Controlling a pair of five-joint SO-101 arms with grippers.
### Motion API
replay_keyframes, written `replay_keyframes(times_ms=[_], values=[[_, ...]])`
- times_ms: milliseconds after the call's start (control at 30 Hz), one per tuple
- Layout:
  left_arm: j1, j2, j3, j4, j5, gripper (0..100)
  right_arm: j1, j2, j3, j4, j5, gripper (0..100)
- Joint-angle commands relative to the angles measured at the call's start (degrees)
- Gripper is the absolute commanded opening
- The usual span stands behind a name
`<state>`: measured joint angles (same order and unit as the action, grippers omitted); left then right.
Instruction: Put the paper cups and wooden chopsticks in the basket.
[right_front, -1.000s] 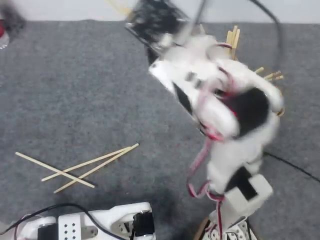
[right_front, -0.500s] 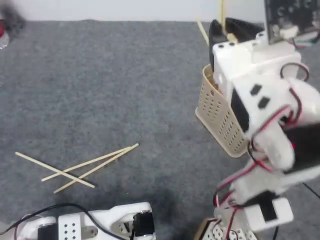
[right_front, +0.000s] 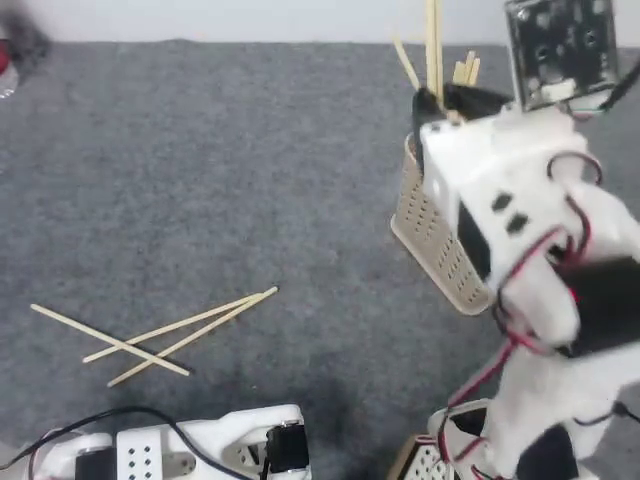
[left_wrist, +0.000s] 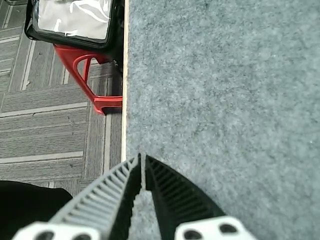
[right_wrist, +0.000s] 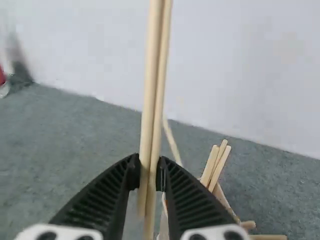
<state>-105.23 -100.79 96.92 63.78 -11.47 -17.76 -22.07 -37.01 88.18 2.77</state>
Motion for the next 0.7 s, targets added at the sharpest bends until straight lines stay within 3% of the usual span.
replay_keyframes(times_ms=[0, 367, 667], values=[[-0.4, -0.3, -0.3, 0.1, -0.4, 1, 2.1, -1.9, 11.2, -11.0, -0.1, 0.6], [-0.4, -0.3, -0.3, 0.1, -0.4, 1, 5.1, -22.5, 59.0, -52.5, 1.8, 0.6], [-0.4, -0.3, -0.3, 0.1, -0.4, 1, 9.7, -19.3, 65.2, -57.9, 4.1, 0.6]])
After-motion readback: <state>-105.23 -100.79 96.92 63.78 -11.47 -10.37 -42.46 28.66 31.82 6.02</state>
